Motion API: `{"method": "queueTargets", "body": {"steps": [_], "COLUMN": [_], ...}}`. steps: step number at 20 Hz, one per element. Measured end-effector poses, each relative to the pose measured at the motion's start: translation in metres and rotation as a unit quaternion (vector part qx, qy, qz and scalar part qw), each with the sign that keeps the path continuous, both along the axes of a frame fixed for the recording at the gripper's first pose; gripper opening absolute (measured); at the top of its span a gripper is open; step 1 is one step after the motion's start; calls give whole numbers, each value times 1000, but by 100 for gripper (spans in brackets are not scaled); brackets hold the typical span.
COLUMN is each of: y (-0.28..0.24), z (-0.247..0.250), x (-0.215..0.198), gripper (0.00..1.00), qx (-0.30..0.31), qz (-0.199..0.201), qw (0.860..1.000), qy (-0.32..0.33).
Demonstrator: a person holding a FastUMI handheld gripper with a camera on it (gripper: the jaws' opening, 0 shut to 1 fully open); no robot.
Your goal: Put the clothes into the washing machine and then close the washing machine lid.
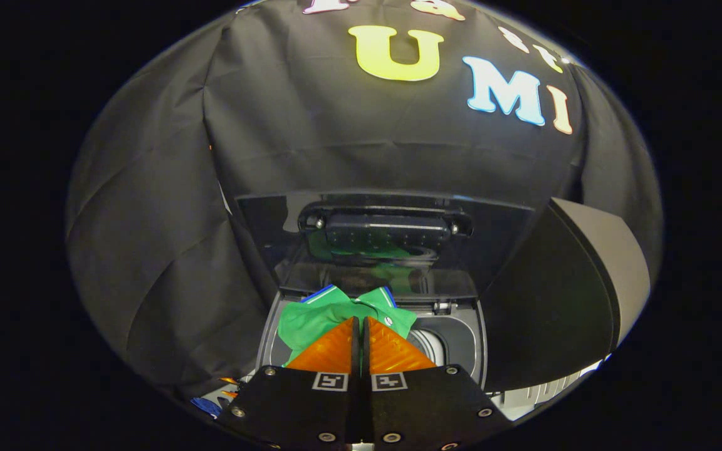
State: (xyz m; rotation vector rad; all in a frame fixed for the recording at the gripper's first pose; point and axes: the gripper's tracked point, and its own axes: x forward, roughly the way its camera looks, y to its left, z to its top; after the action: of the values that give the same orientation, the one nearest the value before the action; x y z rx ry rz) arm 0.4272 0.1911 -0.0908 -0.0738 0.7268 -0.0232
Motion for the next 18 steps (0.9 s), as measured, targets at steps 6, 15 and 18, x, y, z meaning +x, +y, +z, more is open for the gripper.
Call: {"method": "queueTargets", "body": {"steps": [6, 15, 18], "y": [-8, -28, -30], "z": [-46, -116, -123], "x": [5, 2, 5], "gripper": [0, 0, 0], "qx": [-12, -29, -23], "qz": [-1, -18, -21], "qw": [999, 991, 990], "qy": [47, 126, 135]}}
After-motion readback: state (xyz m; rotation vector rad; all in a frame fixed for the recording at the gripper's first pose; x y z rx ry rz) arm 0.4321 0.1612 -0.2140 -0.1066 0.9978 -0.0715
